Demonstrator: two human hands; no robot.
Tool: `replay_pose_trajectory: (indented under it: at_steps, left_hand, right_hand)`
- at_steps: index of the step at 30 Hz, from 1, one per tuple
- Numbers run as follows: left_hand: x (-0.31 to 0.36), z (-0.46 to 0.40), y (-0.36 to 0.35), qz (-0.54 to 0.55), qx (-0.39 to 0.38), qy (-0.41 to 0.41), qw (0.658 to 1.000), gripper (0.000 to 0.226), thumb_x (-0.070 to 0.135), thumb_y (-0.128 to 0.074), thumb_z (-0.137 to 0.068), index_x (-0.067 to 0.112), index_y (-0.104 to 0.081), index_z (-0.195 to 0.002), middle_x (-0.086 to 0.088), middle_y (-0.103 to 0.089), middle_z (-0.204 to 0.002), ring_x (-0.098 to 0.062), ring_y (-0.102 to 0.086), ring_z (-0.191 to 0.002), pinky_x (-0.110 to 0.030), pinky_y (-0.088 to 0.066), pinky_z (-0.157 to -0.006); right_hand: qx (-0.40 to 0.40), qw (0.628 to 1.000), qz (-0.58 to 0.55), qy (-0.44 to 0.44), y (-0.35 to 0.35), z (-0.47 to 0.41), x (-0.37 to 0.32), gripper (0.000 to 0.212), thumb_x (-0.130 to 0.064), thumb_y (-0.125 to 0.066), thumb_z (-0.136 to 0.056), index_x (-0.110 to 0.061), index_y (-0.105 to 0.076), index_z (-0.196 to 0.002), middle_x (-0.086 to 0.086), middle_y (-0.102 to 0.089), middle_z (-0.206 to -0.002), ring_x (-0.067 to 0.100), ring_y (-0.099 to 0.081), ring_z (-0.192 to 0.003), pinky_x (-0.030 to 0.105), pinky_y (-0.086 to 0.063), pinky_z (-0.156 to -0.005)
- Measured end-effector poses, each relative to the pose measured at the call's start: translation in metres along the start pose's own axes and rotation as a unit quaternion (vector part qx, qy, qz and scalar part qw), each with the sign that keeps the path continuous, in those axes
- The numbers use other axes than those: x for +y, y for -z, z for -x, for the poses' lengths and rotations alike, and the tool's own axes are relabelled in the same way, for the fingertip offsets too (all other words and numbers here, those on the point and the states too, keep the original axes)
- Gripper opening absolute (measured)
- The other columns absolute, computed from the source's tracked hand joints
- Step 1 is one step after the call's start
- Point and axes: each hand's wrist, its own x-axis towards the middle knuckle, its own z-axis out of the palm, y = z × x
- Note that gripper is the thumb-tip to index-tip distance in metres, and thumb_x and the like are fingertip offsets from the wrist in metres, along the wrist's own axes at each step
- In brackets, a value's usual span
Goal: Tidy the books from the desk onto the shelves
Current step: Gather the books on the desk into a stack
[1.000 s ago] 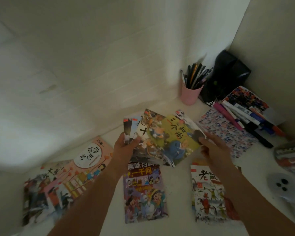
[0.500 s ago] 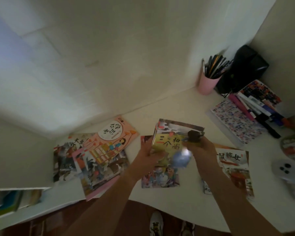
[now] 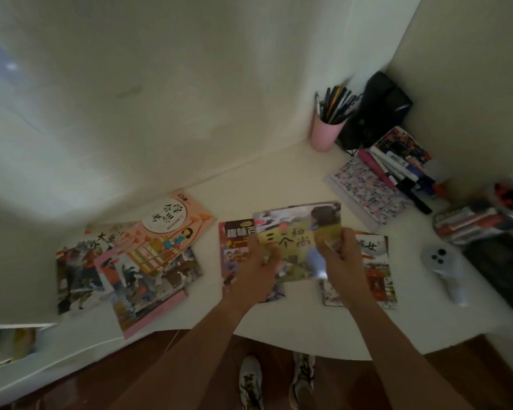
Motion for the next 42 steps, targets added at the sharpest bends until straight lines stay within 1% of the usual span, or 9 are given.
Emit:
replay_pose_trajectory:
  at_steps: [4, 9, 13, 17, 25, 29, 33, 38, 42]
  left_hand:
    - [0.023, -0.006, -0.053, -0.134, -0.054, 0.014, 0.989, 0.031, 0.028, -0.053, -0.104, 0.011, -0.045, -0.129, -0.012, -0.060, -0.114, -0.026, -0.063, -0.099, -0.037, -0.054, -0.082]
    - [0.019, -0.009, -0.101, -0.371, -0.079, 0.016, 0.925, 0.042, 0.029, -0.042, -0.098, 0.004, -0.051, -0.130, -0.018, -0.053, -0.129, -0.037, -0.048, -0.121, -0.039, -0.042, -0.097]
    - [0.013, -0.012, -0.124, -0.258, -0.007, 0.066, 0.964, 0.034, 0.022, -0.056, -0.095, 0.012, -0.052, -0.127, -0.012, -0.058, -0.125, -0.029, -0.055, -0.116, -0.035, -0.044, -0.093]
    - [0.015, -0.025, -0.132, -0.213, 0.022, 0.139, 0.967, 0.045, 0.031, -0.070, -0.086, 0.010, -0.054, -0.123, -0.009, -0.057, -0.122, -0.028, -0.056, -0.118, -0.037, -0.050, -0.100]
    - [0.011, -0.027, -0.113, -0.097, 0.110, 0.291, 0.945, 0.060, 0.024, -0.054, -0.097, 0.017, -0.021, -0.146, -0.024, -0.020, -0.152, -0.040, -0.027, -0.140, -0.046, -0.029, -0.117]
    - [0.020, -0.019, -0.116, -0.153, 0.097, 0.246, 0.952, 0.076, 0.021, -0.060, -0.090, 0.029, -0.015, -0.149, -0.028, -0.017, -0.152, -0.048, -0.020, -0.143, -0.056, -0.028, -0.118]
    - [0.014, -0.021, -0.107, -0.193, 0.145, 0.211, 0.947, 0.077, 0.017, -0.069, -0.084, 0.027, -0.024, -0.146, -0.025, -0.022, -0.154, -0.046, -0.024, -0.141, -0.053, -0.034, -0.114]
    - [0.005, -0.016, -0.096, -0.140, 0.162, 0.186, 0.959, 0.089, 0.010, -0.064, -0.085, 0.030, -0.016, -0.158, -0.013, -0.065, -0.116, -0.034, -0.064, -0.105, -0.046, -0.058, -0.088]
    - [-0.004, -0.015, -0.085, -0.162, 0.158, 0.185, 0.956, 0.090, 0.015, -0.069, -0.079, 0.026, -0.023, -0.156, -0.016, -0.057, -0.121, -0.036, -0.060, -0.109, -0.049, -0.057, -0.092]
  right_hand:
    - [0.067, 0.988, 0.108, -0.086, 0.060, -0.008, 0.034, 0.019, -0.014, -0.059, -0.100, 0.002, -0.052, -0.107, 0.015, -0.051, -0.086, 0.030, -0.052, -0.076, 0.043, -0.041, -0.071]
    - [0.088, 0.933, 0.270, -0.219, 0.093, -0.018, 0.071, 0.041, -0.025, -0.071, -0.089, -0.008, -0.059, -0.124, 0.025, -0.054, -0.122, 0.043, -0.058, -0.107, 0.048, -0.050, -0.093]
    - [0.079, 0.928, 0.286, -0.225, 0.096, -0.021, 0.081, 0.067, -0.035, -0.077, -0.085, -0.003, -0.050, -0.138, 0.027, -0.054, -0.133, 0.044, -0.055, -0.119, 0.048, -0.045, -0.100]
    - [0.071, 0.939, 0.260, -0.212, 0.094, -0.025, 0.079, 0.032, -0.034, -0.074, -0.086, -0.007, -0.056, -0.089, 0.012, -0.057, -0.083, 0.034, -0.060, -0.084, 0.043, -0.048, -0.076]
    - [-0.012, 0.967, 0.162, -0.197, 0.063, -0.025, 0.070, 0.012, -0.019, -0.082, -0.075, -0.016, -0.076, -0.084, 0.005, -0.076, -0.082, 0.025, -0.071, -0.077, 0.049, -0.060, -0.079]
    - [-0.002, 0.958, 0.214, -0.193, 0.054, -0.026, 0.076, 0.011, -0.028, -0.080, -0.070, -0.022, -0.073, -0.075, 0.005, -0.072, -0.070, 0.026, -0.069, -0.068, 0.046, -0.061, -0.068]
    - [0.002, 0.959, 0.197, -0.205, 0.051, -0.029, 0.074, 0.041, -0.035, -0.076, -0.064, -0.006, -0.073, -0.092, 0.015, -0.072, -0.077, 0.028, -0.069, -0.066, 0.029, -0.050, -0.052]
    - [0.014, 0.966, 0.166, -0.200, 0.037, -0.021, 0.047, 0.009, -0.005, -0.073, -0.073, -0.001, -0.069, -0.066, 0.019, -0.065, -0.061, 0.029, -0.059, -0.054, 0.034, -0.046, -0.053]
    - [0.001, 0.959, 0.088, -0.268, 0.029, -0.023, 0.045, 0.033, 0.006, -0.068, -0.072, -0.007, -0.044, -0.054, 0.009, -0.044, -0.048, 0.021, -0.040, -0.047, 0.029, -0.033, -0.047]
